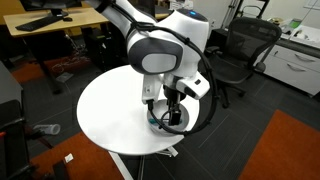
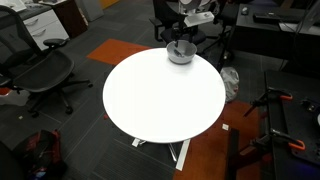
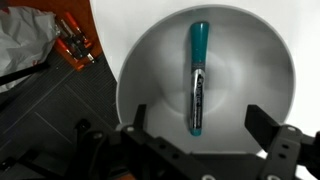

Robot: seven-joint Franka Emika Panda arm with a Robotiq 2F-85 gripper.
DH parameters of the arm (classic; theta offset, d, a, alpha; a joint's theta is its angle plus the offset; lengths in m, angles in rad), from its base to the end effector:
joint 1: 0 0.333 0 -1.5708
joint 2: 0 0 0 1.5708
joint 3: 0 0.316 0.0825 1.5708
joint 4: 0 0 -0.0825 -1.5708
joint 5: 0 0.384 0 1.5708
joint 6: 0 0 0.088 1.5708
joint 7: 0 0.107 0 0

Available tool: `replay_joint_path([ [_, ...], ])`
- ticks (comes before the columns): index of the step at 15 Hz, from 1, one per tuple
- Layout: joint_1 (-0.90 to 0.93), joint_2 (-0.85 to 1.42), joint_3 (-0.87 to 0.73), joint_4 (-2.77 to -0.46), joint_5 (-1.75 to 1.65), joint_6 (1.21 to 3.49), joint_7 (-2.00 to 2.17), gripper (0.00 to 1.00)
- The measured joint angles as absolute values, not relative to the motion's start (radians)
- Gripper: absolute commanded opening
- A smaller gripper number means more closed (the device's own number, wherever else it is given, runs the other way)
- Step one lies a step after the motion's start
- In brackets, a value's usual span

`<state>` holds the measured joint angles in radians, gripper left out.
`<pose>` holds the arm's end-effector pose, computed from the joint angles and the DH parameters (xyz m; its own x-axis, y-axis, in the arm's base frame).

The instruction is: Take the marker from the bowl and put it on the table

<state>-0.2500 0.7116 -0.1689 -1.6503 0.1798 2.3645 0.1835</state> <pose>0.6337 -0.2651 0.2021 0.7719 -0.6356 0.0120 -0.6353 -0.7720 -0.0204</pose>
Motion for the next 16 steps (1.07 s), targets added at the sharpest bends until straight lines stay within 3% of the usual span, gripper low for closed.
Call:
replay_joint_path([
  [11,-0.247,0.851,-0.173,-1.533,0.175,2.364,0.235,1.0],
  [12,-0.246,0.861,-0.175,-1.523,0.173,2.364,0.242,0.75],
  [13,-0.243,0.869,-0.178,-1.515,0.172,2.364,0.243,0.74],
  [16,-0.24,0.889,-0.182,-1.493,0.169,2.364,0.244,0.51],
])
